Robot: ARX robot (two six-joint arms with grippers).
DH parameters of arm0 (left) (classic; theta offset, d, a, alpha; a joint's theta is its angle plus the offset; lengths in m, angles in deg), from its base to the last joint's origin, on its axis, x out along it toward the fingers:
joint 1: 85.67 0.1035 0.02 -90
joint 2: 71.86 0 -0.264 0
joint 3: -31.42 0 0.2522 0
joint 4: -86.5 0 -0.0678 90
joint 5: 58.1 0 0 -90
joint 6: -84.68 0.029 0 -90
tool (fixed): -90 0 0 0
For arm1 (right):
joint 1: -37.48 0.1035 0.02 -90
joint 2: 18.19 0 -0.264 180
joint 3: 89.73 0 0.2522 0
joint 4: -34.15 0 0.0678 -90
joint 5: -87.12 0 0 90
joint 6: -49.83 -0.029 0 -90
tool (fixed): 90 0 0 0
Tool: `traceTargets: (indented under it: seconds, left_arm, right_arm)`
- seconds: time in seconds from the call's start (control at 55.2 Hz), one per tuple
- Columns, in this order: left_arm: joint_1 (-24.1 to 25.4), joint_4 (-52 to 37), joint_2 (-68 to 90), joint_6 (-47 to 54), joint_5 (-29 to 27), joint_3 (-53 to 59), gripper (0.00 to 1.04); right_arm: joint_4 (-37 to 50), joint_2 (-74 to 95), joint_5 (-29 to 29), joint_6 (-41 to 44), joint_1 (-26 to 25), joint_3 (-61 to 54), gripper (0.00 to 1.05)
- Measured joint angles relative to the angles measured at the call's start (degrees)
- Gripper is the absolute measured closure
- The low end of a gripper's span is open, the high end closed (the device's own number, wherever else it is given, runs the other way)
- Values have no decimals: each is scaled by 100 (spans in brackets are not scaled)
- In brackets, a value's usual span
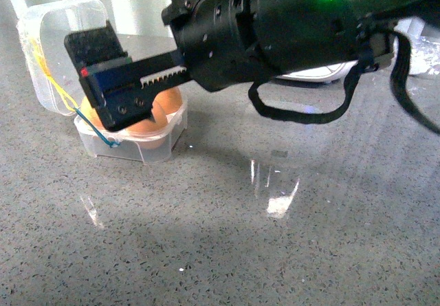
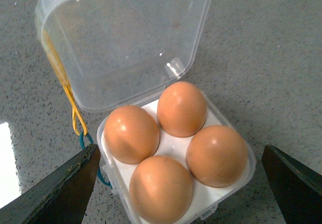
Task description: Put egg into box
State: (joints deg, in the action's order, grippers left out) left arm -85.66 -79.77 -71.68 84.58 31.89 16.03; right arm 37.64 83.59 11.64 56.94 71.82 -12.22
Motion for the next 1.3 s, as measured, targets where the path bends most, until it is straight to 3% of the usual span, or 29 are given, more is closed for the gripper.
traceTargets:
  seconds: [0.326, 0.489, 0.633, 0.778, 0.977, 1.05, 1.176, 1.303]
  left_arm:
    - [2, 0, 0, 0, 0, 0, 7]
    - [0, 0, 0, 0, 0, 0, 7]
    - [2, 0, 0, 0, 0, 0, 7]
    - [2, 0, 0, 0, 0, 0, 7]
    - [2, 0, 0, 0, 0, 0, 7]
    - [2, 0, 0, 0, 0, 0, 7]
    - [2, 0, 0, 0, -2, 0, 7]
    - [2, 0, 0, 0, 0, 0, 7]
  right_arm:
    - [315, -1143, -247, -382, -597, -728, 7]
    - [339, -2358, -678, -748, -1451, -1731, 7]
    - [90, -3467, -688, -861, -2076, -2470, 7]
    - [-623, -4972, -369, -839, -2852, -3154, 7]
    - [-1683, -6745, 509, -841, -4356, -3735, 7]
    - [-2085, -7370, 1027, -846, -5115, -3840, 7]
    - [-2105, -8356, 767, -765, -5678, -4275, 31]
    - [-2203, -8697, 98, -737, -5130, -4395, 53]
